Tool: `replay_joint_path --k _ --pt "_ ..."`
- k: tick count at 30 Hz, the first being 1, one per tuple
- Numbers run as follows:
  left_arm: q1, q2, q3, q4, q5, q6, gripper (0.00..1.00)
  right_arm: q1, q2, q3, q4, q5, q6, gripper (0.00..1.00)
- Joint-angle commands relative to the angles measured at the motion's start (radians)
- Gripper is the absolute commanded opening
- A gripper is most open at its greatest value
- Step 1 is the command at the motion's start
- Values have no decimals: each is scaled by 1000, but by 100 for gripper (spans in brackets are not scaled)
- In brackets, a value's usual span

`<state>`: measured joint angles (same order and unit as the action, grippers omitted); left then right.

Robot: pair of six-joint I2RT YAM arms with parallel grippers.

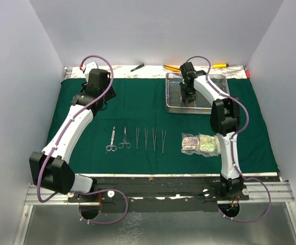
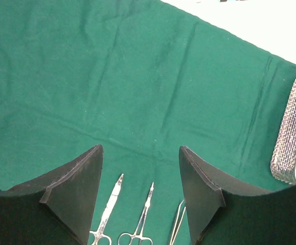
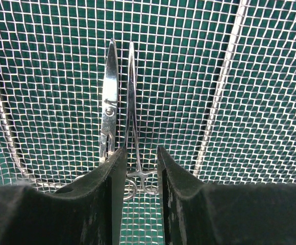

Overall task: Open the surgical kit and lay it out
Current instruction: Pick up the medical item from the container.

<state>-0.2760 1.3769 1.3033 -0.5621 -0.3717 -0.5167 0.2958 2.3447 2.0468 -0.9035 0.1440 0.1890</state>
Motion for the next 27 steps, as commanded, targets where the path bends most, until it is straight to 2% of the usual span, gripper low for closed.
replay_joint_path --k 1,13,18,21,27 --pt "2 16 37 12 24 18 63 -11 35 9 38 -47 -31 34" --pt "3 13 34 11 22 35 63 -21 79 -40 56 -73 -34 31" --pt "3 11 29 11 19 37 63 -24 80 -25 13 89 0 24" --pt "3 11 26 11 19 38 63 -23 38 -54 41 127 0 23" --pt "3 15 26 12 20 38 63 -23 -49 -64 101 48 -7 23"
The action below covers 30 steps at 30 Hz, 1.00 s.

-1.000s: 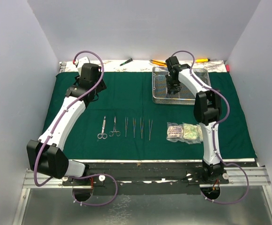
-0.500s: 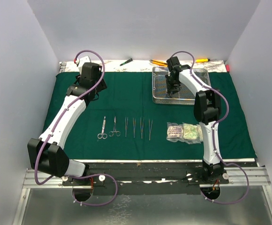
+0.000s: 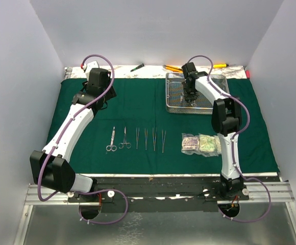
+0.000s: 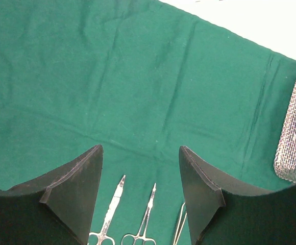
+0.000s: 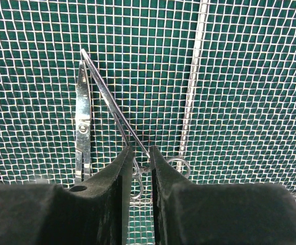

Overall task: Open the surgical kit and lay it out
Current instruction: Pick up the medical item from the container.

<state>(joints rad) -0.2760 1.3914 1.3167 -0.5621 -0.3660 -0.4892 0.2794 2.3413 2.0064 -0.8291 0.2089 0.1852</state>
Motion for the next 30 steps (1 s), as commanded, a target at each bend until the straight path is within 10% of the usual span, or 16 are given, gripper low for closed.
replay_joint_path --k 1,30 --pt "3 1 13 12 15 9 63 -7 -51 -20 33 -37 -6 24" --pt "3 28 30 11 27 6 63 -65 142 -4 -8 -322 -174 21"
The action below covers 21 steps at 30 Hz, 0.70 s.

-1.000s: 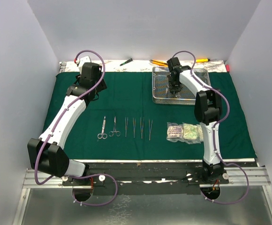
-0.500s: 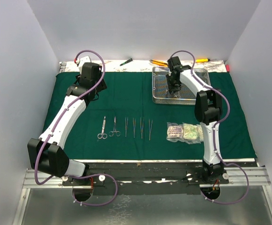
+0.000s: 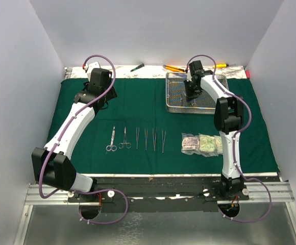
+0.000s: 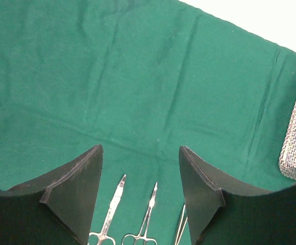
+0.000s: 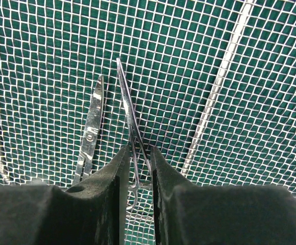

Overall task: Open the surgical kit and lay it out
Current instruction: Pick up the medical item from the container.

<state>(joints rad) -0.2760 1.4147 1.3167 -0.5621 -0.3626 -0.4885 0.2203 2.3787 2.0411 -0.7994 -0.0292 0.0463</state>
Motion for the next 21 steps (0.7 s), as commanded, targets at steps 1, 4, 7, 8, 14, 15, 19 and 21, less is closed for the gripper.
replay_joint_path --k 1,4,7,8,14,15,19,21 --pt "3 4 30 11 25 6 63 -6 113 -35 -46 -84 -37 17" --pt "3 -7 26 11 26 7 63 -4 114 -35 -48 -61 -37 7" --pt "3 -17 19 11 27 7 63 -4 74 -47 -24 2 -34 3" --pt "2 -21 16 11 27 6 63 -5 53 -54 -10 20 -32 2" --pt "3 -45 -10 11 36 4 63 -4 -111 -149 138 104 5 1" --pt "3 -49 -14 11 39 4 63 -5 -144 -177 173 111 16 0" --pt "3 -61 -33 11 58 3 63 -5 -262 -288 294 144 54 1" --pt "3 -68 -44 13 68 4 63 -4 -299 -313 326 166 66 1"
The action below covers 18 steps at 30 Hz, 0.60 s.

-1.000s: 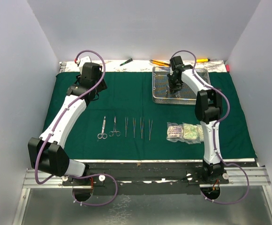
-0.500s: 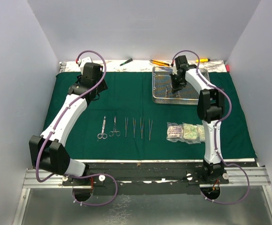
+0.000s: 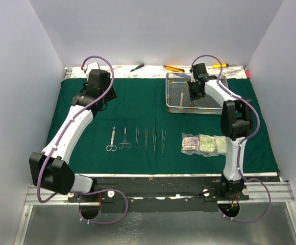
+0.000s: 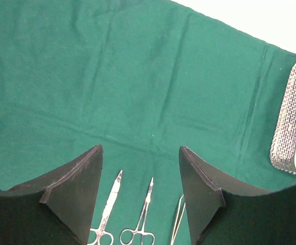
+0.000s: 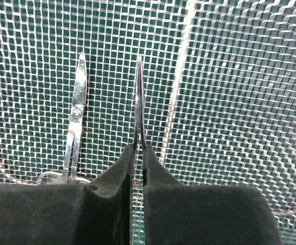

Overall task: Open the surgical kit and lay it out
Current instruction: Pick up the medical item from the container.

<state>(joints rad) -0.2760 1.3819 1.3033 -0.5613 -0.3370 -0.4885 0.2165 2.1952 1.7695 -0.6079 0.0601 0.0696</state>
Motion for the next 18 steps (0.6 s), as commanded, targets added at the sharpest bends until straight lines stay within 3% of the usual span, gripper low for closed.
replay_joint_path --k 1,9,18 --pt "3 -36 -34 12 48 4 63 0 -131 -52 149 88 52 1" --pt "3 -59 -51 12 82 15 63 0 -215 -73 205 102 128 1" --pt "3 -96 -82 11 115 9 63 23 -313 -76 193 -48 229 1"
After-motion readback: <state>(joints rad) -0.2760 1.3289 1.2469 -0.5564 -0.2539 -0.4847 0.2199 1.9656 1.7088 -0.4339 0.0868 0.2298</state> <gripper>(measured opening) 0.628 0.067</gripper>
